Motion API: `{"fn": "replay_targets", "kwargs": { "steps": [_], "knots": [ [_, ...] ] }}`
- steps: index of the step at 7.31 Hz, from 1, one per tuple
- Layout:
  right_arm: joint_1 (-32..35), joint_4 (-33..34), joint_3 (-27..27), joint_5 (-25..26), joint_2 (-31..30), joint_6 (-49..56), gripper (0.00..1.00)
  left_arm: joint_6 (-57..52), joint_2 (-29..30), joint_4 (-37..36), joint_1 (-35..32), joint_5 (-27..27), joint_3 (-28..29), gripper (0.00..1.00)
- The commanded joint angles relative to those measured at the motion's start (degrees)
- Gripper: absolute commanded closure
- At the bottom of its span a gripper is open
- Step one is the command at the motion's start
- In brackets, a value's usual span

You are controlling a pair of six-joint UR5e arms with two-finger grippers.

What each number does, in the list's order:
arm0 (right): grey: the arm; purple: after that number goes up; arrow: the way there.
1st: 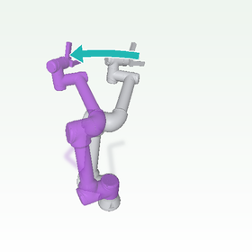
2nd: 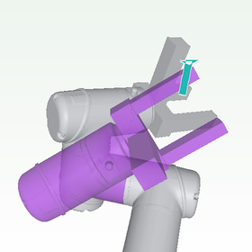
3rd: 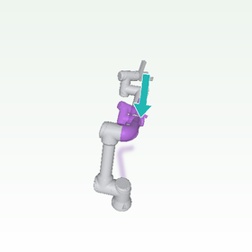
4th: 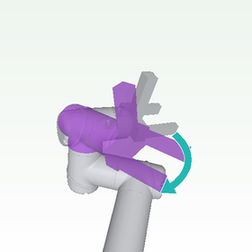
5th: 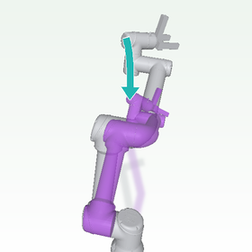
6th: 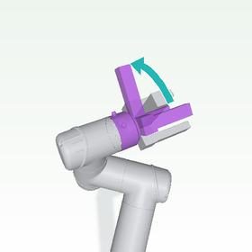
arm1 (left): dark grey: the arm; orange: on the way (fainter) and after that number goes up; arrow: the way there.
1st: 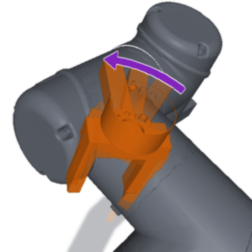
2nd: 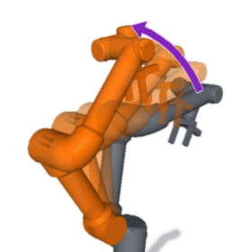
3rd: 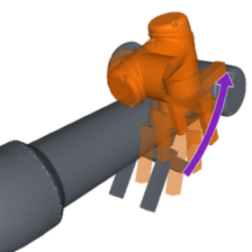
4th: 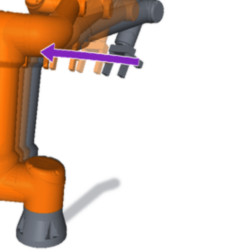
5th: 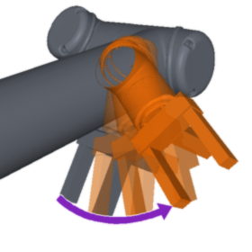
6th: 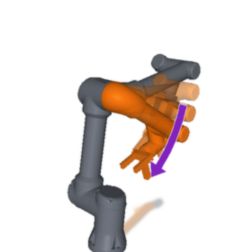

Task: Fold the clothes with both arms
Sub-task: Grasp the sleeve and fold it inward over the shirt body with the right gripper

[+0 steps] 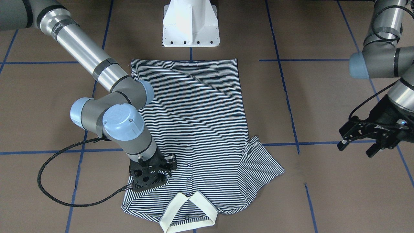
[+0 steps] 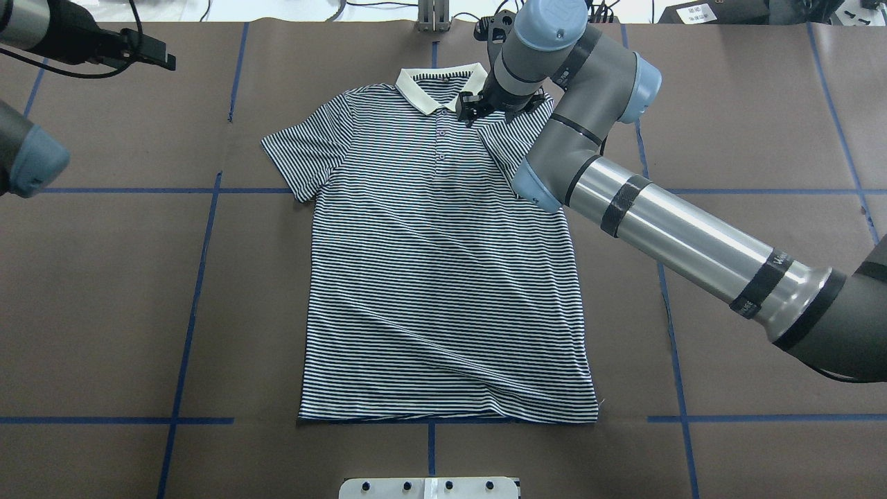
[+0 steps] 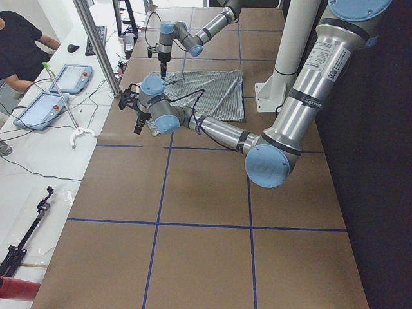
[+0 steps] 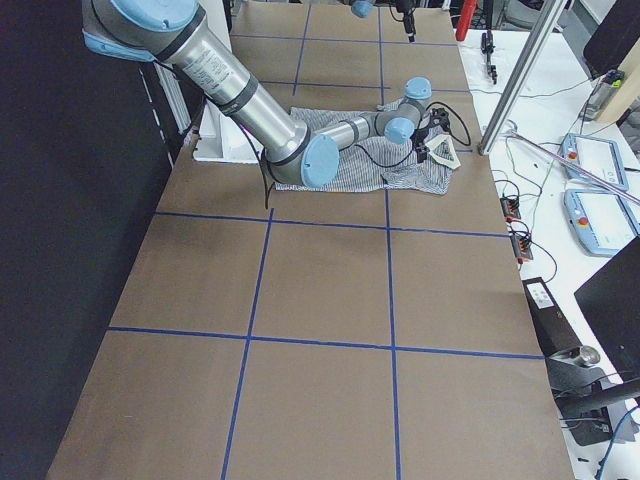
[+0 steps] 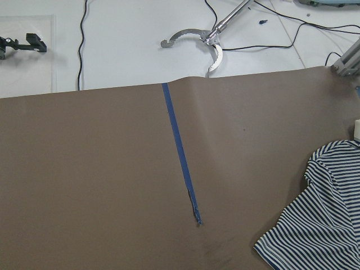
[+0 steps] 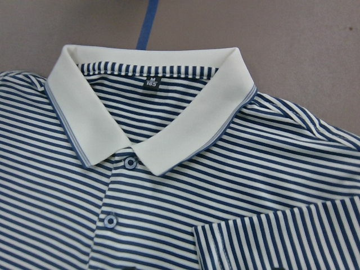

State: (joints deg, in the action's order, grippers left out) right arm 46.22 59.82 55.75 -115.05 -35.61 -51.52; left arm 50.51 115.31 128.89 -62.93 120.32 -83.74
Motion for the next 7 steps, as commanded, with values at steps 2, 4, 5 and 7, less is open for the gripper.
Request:
{"fn": "replay_targets", "kwargs": {
  "steps": [2,4,5,7],
  "knots": [
    [2.63,24.13,21.17,-3.69,-8.47,-0.78,0.00,20.96,3.07,-0.39,13.66,-17.33,1.46,0.01],
    [5.09,24.74,26.42,-6.49,-14.29,3.69,0.00,23.58,7.71,-0.31,20.01,-31.92,11.01,0.03],
    [5.02,24.47,26.43,-6.86,-14.75,3.71,0.00,23.32,7.65,0.13,20.48,-33.99,12.71,0.03],
    [4.85,24.03,25.91,-6.68,-14.84,3.63,0.00,23.05,7.91,0.13,20.66,-34.19,13.60,0.04]
  ]
}}
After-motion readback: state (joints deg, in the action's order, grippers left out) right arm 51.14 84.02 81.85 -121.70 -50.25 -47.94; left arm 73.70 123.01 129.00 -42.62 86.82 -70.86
